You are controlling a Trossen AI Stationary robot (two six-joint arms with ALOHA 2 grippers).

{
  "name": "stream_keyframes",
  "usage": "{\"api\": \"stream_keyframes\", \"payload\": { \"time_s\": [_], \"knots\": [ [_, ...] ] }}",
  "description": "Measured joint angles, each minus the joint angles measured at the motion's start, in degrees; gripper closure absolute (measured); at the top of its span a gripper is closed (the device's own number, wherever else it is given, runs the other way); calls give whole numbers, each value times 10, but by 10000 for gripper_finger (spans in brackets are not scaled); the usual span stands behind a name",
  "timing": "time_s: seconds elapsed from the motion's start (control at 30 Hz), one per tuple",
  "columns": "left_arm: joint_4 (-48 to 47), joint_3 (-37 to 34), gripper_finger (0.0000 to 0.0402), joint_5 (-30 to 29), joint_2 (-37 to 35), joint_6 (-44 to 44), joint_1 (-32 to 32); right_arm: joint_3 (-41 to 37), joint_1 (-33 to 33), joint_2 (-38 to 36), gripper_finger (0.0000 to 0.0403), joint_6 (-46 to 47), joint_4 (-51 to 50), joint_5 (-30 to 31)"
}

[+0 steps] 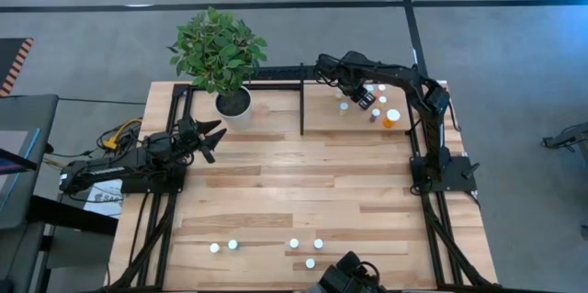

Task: Pick and place medicine bottles onto shelf by color
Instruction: Put the top blue pill bottle on the shelf, then put the right pink pill bottle on the shelf

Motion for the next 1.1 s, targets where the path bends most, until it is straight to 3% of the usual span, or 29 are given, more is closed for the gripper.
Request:
{"api": "stream_keyframes", "payload": {
  "time_s": [0.5,0.9,1.1],
  "knots": [
    [0,0,220,0,0,0,0,6,0,-5,156,1,-15,0],
    [0,0,220,0,0,0,0,170,5,-7,147,-3,-169,-1],
    [0,0,220,0,0,0,0,215,46,-38,147,-91,-193,-15]
  ]
}}
